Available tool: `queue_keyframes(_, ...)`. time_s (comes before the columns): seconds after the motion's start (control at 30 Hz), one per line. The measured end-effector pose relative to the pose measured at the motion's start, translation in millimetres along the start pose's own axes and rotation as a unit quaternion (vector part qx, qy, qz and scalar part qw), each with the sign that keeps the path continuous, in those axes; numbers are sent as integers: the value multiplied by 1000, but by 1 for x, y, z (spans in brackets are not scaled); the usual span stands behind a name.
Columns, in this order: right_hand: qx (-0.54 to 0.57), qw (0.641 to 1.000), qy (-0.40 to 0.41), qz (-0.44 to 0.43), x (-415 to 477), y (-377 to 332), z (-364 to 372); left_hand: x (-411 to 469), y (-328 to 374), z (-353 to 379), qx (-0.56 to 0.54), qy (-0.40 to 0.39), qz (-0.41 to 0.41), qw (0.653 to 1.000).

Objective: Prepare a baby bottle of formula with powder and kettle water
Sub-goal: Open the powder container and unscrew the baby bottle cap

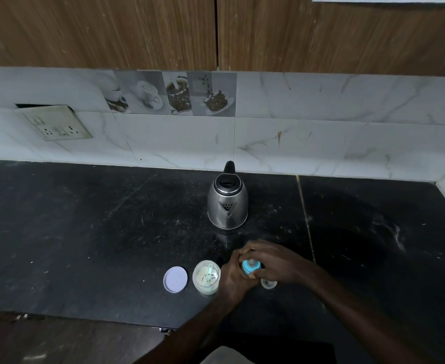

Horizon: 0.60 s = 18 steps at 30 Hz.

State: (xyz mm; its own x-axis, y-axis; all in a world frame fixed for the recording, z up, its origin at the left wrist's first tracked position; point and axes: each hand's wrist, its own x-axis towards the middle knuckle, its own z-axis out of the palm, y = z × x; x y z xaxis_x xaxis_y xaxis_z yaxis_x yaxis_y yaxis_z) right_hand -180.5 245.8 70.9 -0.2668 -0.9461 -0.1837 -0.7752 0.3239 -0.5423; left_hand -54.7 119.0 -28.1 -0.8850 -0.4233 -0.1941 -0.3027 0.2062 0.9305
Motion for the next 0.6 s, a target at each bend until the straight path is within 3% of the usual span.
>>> queue_keyframes(0.17,-27,997,-76,15,3,23,15,1,-6,3,38,-18,-5,999)
queue_keyframes(0.33,-29,997,-5,70,4,10,18,5,-10,1,34,3,-17,999)
queue_keyframes(0.6,-60,997,5,39,2,23,26,4,-13,9,65,4,-13,998)
